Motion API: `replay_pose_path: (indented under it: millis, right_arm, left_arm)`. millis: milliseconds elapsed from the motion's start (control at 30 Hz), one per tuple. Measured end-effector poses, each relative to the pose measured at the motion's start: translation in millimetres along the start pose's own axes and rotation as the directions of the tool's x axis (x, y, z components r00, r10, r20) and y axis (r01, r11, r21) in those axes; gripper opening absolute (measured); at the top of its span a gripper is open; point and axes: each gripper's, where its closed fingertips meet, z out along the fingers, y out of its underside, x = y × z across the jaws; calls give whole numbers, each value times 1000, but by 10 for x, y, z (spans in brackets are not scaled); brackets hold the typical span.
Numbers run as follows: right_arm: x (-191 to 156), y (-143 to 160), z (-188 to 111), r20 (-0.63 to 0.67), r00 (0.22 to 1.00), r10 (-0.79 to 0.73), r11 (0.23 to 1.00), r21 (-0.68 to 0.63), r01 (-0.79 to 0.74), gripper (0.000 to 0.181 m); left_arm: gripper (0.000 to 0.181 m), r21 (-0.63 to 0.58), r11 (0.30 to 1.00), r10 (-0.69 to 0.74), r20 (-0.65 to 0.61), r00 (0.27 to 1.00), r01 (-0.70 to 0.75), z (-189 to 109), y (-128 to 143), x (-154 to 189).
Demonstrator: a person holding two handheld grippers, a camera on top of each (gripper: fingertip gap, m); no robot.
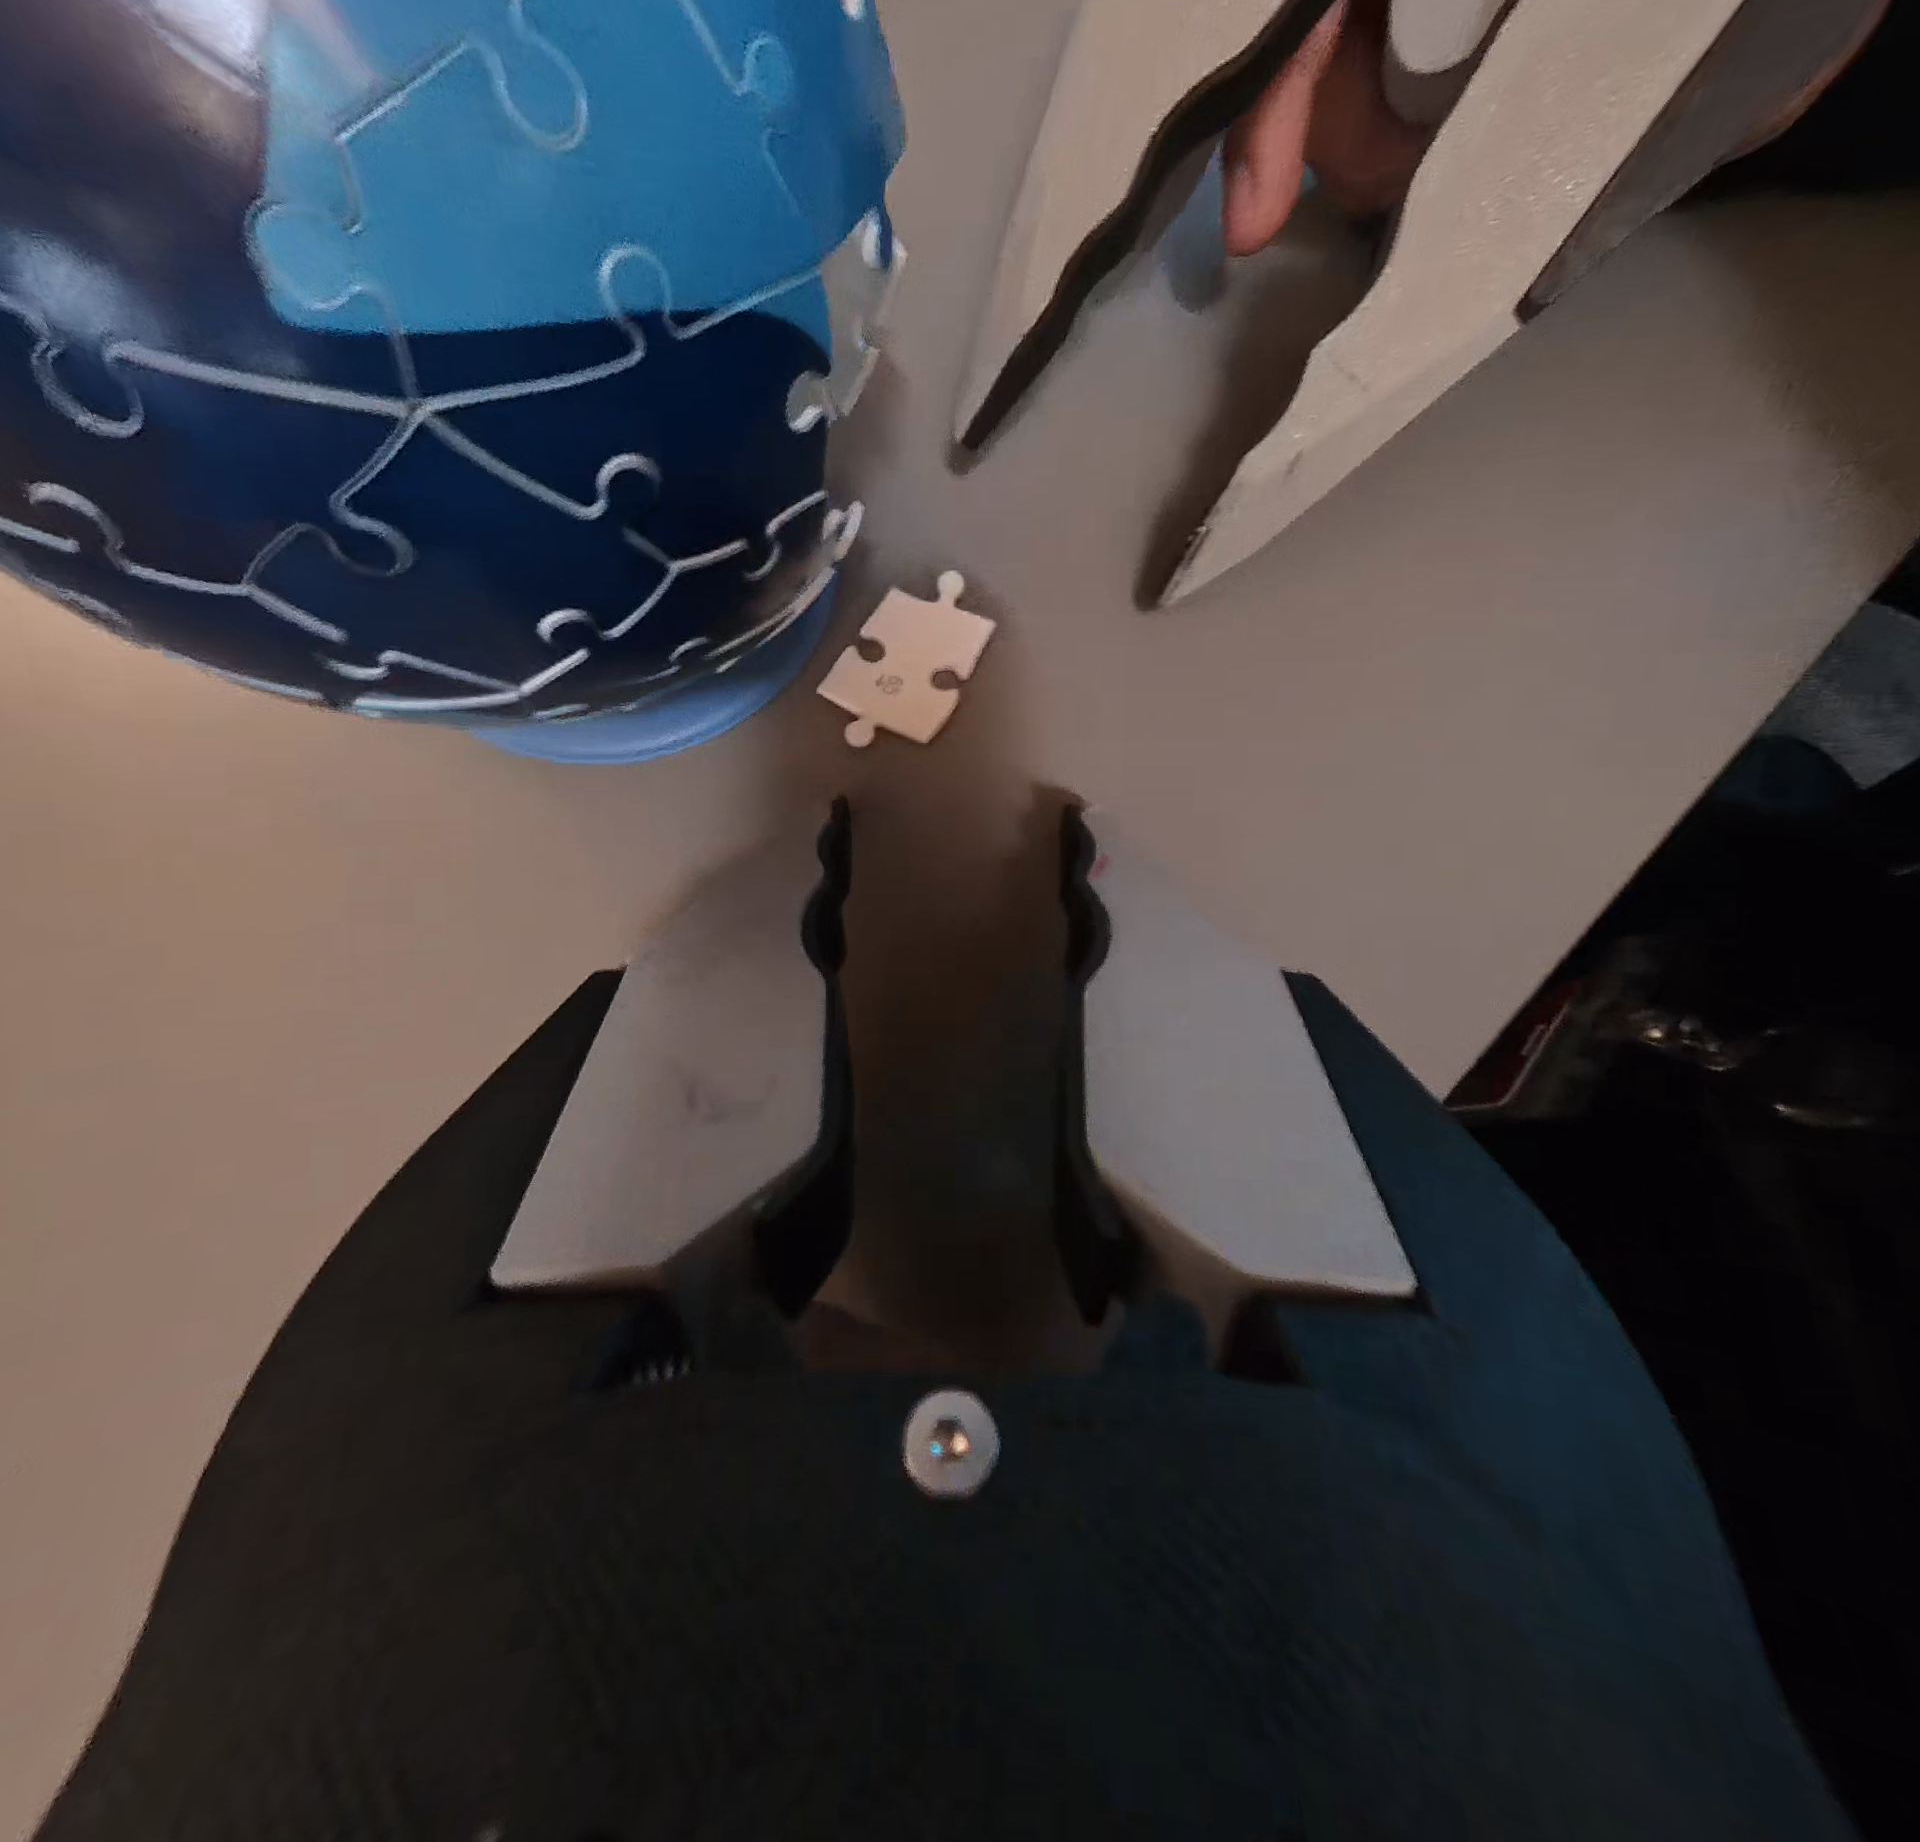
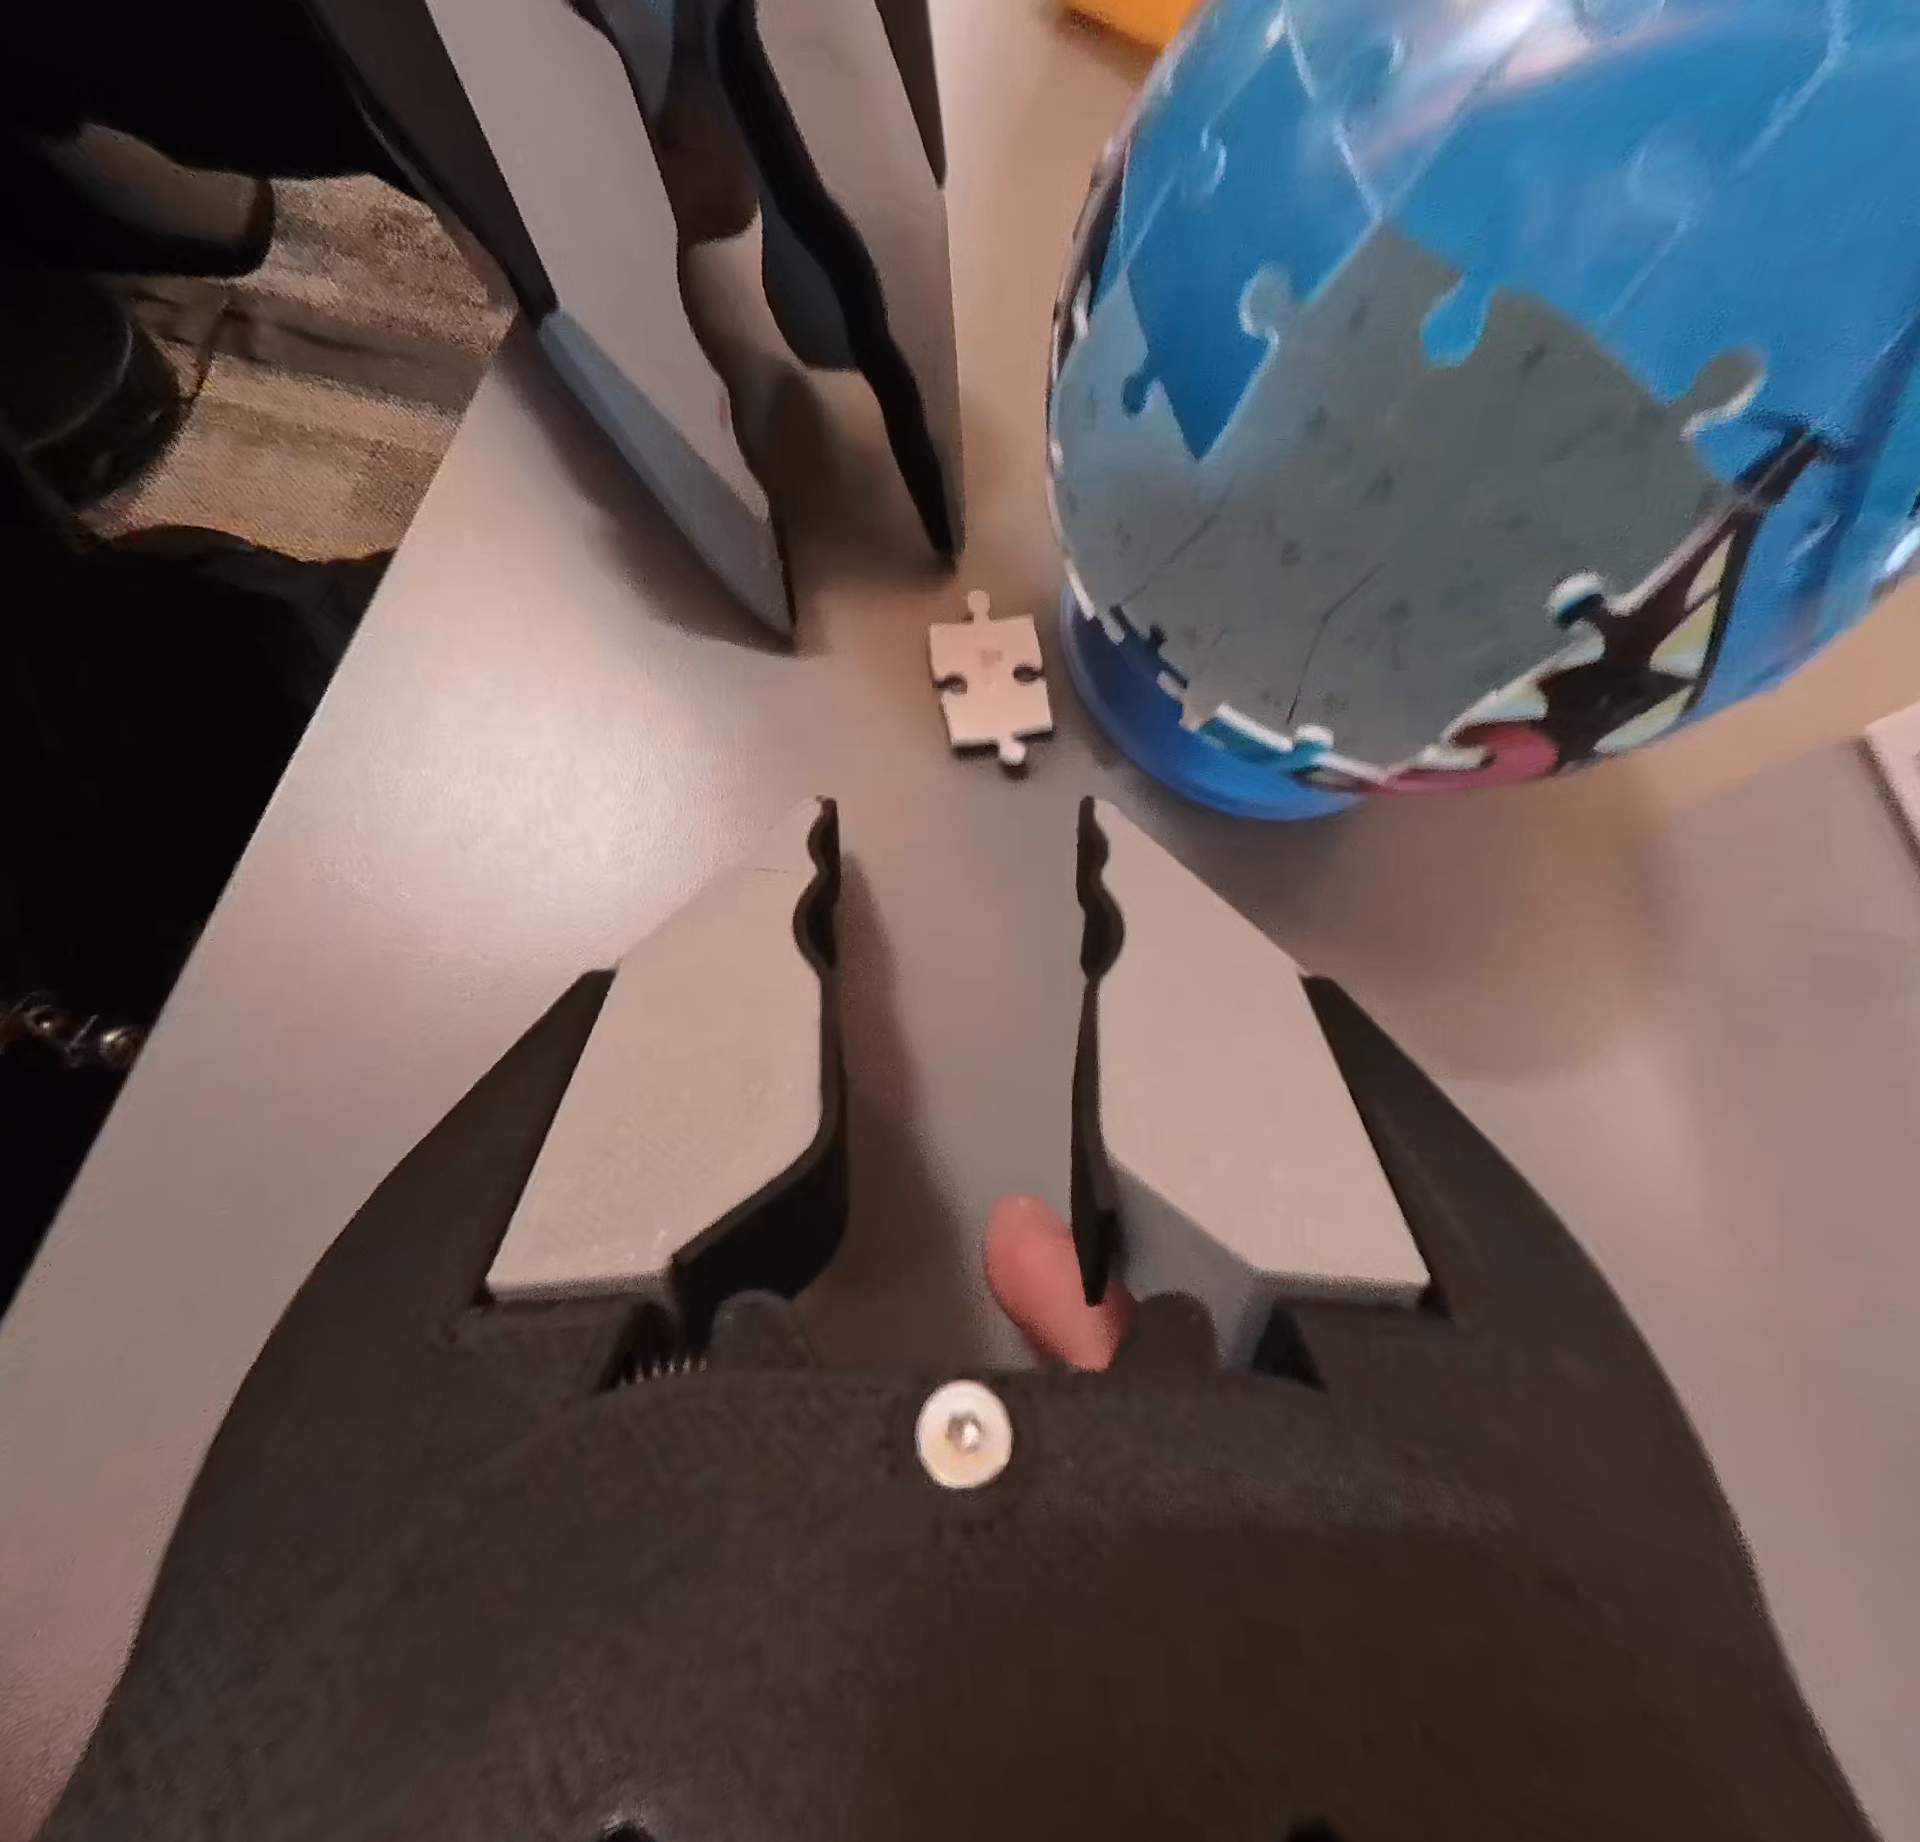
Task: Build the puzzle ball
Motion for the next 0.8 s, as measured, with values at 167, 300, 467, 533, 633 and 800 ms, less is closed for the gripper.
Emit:
replay_pose_path:
  millis: [167,300,467,533,633,800]
  right_arm:
    - [-4,14,127,-15,998,-67,996,-54,66,34]
    - [27,-36,199,-42,997,-62,996,-59,60,37]
    - [19,-87,282,-13,1000,-26,998,-62,25,38]
    - [36,-93,305,-5,1000,0,998,-67,-1,39]
    - [23,-89,325,37,999,37,997,-75,-34,37]
    - [7,-86,340,73,995,73,994,-85,-67,21]
  left_arm:
    - [42,-5,1000,-9,-10,1000,9,37,-31,41]
    - [42,-21,1000,-10,-14,1000,10,33,-34,29]
    - [35,-38,997,67,54,996,-65,45,-49,-119]
    - [29,-42,998,48,5,999,-47,59,-45,-82]
    - [30,-42,998,39,-20,999,-39,63,-45,-84]
    - [31,-40,996,72,-51,996,-74,91,-66,-50]
